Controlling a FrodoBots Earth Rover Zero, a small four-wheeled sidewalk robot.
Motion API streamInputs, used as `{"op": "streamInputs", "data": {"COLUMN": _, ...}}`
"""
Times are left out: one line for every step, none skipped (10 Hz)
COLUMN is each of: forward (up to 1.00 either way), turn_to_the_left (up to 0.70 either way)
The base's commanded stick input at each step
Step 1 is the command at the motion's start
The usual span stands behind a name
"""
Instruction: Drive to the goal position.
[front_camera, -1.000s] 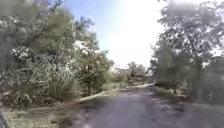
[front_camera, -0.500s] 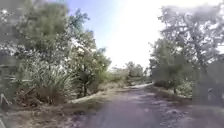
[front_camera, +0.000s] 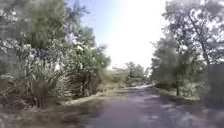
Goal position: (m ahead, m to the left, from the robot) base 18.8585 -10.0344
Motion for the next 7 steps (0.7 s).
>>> {"op": "streamInputs", "data": {"forward": 0.70, "turn_to_the_left": 0.00}}
{"op": "streamInputs", "data": {"forward": 0.70, "turn_to_the_left": 0.00}}
{"op": "streamInputs", "data": {"forward": 0.70, "turn_to_the_left": 0.00}}
{"op": "streamInputs", "data": {"forward": 0.70, "turn_to_the_left": 0.00}}
{"op": "streamInputs", "data": {"forward": 0.70, "turn_to_the_left": 0.00}}
{"op": "streamInputs", "data": {"forward": 0.70, "turn_to_the_left": 0.00}}
{"op": "streamInputs", "data": {"forward": 0.70, "turn_to_the_left": 0.00}}
